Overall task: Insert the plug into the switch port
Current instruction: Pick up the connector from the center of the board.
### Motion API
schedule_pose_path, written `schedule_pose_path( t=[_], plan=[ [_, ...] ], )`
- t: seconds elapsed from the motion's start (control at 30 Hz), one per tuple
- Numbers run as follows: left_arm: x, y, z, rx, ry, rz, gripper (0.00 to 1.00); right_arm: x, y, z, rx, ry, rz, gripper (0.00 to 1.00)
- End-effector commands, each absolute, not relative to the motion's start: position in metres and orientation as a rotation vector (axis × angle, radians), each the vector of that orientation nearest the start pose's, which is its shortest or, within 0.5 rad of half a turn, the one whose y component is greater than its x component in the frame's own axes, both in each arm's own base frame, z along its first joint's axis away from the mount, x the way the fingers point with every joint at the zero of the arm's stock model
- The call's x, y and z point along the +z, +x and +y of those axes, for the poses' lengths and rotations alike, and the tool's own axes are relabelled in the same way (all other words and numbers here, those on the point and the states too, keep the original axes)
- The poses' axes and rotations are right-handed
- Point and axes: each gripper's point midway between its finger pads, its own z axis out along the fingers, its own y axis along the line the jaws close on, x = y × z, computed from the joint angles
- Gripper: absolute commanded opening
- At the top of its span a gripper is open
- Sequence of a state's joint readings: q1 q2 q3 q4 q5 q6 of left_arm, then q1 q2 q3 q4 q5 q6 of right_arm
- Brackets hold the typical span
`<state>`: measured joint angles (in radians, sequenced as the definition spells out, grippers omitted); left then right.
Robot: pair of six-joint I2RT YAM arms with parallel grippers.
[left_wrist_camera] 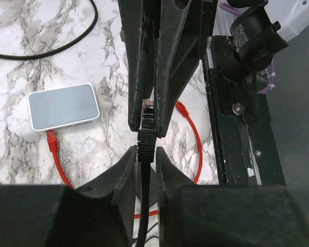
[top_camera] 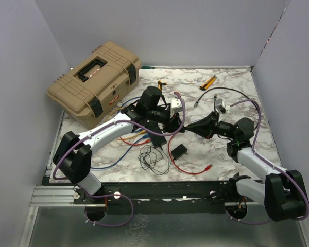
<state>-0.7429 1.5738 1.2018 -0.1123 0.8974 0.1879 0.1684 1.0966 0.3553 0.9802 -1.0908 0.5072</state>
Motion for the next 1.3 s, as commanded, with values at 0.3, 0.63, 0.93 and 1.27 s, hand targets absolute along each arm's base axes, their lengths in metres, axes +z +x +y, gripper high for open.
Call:
schedule_pose_path(
  t=[0.3, 0.63, 0.93, 1.27],
  plan=[
    [0.223, 0.288, -0.355, -0.601, 1.132, 1.624, 0.54, 0.214, 0.288, 0.188, 1.21, -0.157, 1.829, 0.01],
    [0.226, 0.29, -0.342, -0.178, 0.969, 1.405, 0.64, 0.197, 0.293, 0.188, 1.319, 0.168, 2.007, 0.01],
    [0.229, 0.271, -0.344, -0.061, 0.853, 1.089, 0.71, 0.201, 0.294, 0.187, 1.362, 0.377, 2.075, 0.01],
    [0.23, 0.269, -0.354, 0.076, 0.706, 0.927, 0.71, 0.206, 0.29, 0.186, 1.379, 0.534, 2.123, 0.01]
  ],
)
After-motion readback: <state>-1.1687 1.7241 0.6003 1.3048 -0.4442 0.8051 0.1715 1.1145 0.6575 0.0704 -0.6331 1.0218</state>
